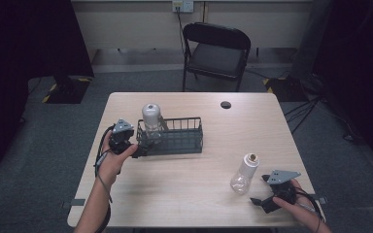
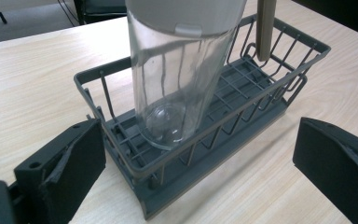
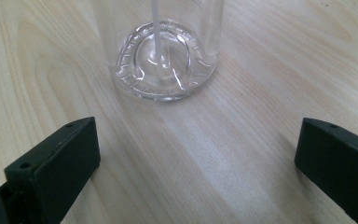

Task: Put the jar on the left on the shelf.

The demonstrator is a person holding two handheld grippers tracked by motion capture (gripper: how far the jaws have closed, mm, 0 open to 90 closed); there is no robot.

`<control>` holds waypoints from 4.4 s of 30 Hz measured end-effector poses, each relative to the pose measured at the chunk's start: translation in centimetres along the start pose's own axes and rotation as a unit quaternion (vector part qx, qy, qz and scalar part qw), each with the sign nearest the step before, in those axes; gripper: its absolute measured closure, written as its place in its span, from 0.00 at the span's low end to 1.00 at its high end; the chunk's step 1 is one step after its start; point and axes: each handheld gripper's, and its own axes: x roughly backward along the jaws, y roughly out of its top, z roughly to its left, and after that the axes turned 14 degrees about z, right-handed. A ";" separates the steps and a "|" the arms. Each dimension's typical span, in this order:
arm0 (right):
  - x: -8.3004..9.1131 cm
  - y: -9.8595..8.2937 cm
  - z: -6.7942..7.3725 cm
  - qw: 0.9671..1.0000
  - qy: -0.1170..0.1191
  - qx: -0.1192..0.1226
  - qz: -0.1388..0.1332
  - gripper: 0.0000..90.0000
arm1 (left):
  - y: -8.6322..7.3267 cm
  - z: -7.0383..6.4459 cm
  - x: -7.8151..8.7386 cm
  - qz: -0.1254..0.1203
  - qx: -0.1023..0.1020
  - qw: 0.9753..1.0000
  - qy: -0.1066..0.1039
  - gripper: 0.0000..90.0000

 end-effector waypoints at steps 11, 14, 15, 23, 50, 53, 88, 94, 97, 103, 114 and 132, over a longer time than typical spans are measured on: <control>0.0 0.0 0.0 1.000 0.000 0.000 0.000 0.00 | -1.3 0.3 -0.2 0.004 0.005 1.000 0.001 0.02; 0.0 0.0 0.0 1.000 0.000 0.000 0.000 0.00 | -1.7 0.4 -0.2 0.005 0.005 1.000 0.001 0.02; 0.0 0.0 0.0 1.000 0.000 0.000 0.000 0.00 | -1.8 0.4 -0.2 0.004 0.005 1.000 0.001 0.02; 0.0 0.0 0.0 1.000 0.000 0.000 0.000 0.00 | -2.5 0.5 -0.5 0.008 0.006 1.000 -0.001 0.02; 0.0 0.0 0.0 1.000 0.000 0.000 0.000 0.00 | -5.0 0.8 -1.4 0.016 0.004 1.000 -0.002 0.02; 0.0 0.0 0.0 1.000 0.000 0.000 0.000 0.00 | -5.3 0.8 -1.5 0.016 0.004 1.000 -0.002 0.02; 0.0 0.0 0.0 1.000 0.000 0.000 0.000 0.00 | -7.9 1.3 -2.1 0.024 0.016 1.000 0.000 0.03; 0.0 0.0 0.0 1.000 0.000 0.000 0.000 0.00 | -8.5 1.5 -2.2 0.030 0.016 0.999 0.005 0.03; 0.0 0.0 0.0 1.000 0.000 0.000 0.000 0.00 | -8.8 1.5 -2.1 0.031 0.016 0.999 0.005 0.03; 0.0 0.0 0.0 1.000 0.000 0.000 0.000 0.00 | -9.3 1.7 -2.0 0.032 0.018 0.999 0.008 0.03; 0.0 0.0 0.0 1.000 0.000 0.000 0.000 0.00 | -10.4 2.1 -1.7 0.043 0.016 0.999 0.020 0.03; 0.0 0.0 0.0 1.000 0.000 0.000 0.000 0.00 | -12.1 2.6 -1.1 0.061 0.015 0.997 0.032 0.03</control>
